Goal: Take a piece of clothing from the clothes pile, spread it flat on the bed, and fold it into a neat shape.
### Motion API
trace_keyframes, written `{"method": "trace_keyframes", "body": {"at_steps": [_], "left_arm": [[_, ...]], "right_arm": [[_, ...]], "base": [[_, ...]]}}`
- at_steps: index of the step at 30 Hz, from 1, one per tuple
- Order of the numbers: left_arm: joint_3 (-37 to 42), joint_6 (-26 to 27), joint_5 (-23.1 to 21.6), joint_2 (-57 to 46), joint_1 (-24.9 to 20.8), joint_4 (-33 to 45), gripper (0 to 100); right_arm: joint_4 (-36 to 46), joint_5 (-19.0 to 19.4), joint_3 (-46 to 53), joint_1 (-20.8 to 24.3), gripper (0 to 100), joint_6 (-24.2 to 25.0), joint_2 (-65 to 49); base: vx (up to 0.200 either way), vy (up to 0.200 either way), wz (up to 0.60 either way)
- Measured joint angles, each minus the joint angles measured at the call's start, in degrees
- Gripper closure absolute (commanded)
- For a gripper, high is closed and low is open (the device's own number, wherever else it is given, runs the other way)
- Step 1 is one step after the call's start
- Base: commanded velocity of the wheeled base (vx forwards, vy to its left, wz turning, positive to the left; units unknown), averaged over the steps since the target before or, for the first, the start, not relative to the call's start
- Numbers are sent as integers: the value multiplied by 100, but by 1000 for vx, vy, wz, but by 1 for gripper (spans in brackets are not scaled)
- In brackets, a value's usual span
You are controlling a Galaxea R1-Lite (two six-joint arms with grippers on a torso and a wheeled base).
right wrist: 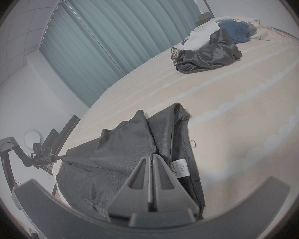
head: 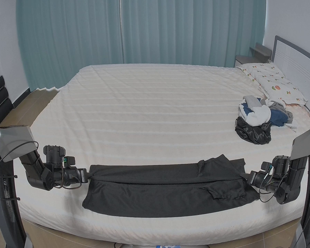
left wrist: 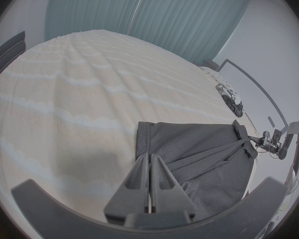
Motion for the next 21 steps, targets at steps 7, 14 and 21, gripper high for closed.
{"method": "trace_keyframes", "body": {"at_steps": [7, 14, 21], "left_arm": [[21, 7, 11, 4, 0, 26, 0], [21, 5, 11, -13, 7, 28, 0], [35, -197, -18, -221, 55, 50, 0]], "right_arm": [[-2, -2, -55, 0, 0, -55, 118], [-13, 9, -204, 0, 0, -22, 100], [169, 77, -468, -99, 0, 247, -273]], "base": [[0, 0, 0], [0, 0, 0], [0, 0, 0]]}}
